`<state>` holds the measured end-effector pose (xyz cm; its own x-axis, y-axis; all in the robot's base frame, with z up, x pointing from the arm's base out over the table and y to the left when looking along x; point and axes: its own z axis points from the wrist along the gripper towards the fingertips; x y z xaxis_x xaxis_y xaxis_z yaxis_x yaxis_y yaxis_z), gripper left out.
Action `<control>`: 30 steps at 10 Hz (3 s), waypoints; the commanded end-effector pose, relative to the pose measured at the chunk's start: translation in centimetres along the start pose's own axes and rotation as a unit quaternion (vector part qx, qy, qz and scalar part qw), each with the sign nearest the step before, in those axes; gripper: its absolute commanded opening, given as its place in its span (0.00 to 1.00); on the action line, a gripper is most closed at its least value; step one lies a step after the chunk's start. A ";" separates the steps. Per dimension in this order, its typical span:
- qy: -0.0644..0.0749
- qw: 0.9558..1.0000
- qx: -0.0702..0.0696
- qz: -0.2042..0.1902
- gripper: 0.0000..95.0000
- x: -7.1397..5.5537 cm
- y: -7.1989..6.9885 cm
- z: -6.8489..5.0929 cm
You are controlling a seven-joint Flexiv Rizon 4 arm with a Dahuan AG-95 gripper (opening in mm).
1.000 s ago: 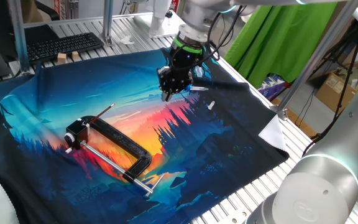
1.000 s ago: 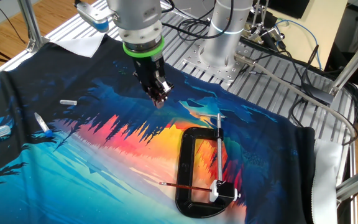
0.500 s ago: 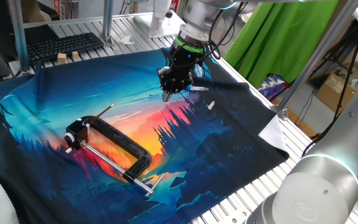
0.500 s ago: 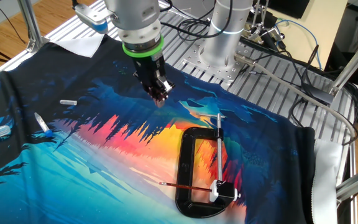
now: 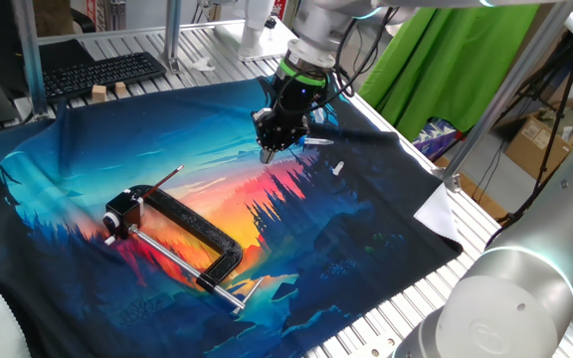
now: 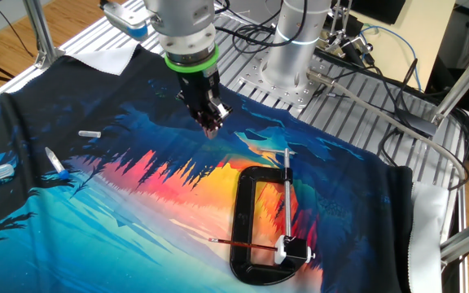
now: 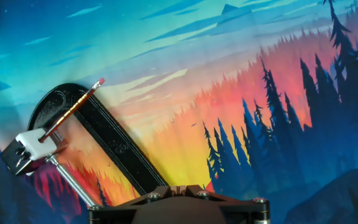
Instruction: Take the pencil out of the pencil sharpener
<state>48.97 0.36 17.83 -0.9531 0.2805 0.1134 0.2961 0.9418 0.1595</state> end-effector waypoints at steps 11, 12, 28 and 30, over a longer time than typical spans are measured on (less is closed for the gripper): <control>-0.003 0.984 0.034 0.173 0.20 -0.5 0.5 1.5; -0.001 0.982 0.035 0.186 0.20 -0.5 0.6 1.6; -0.008 0.941 0.036 0.337 0.20 -2.7 6.3 4.8; -0.009 0.938 0.034 0.345 0.20 -3.5 6.9 5.5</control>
<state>54.12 6.96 13.13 -0.5361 0.8304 0.1521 0.8394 0.5435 -0.0088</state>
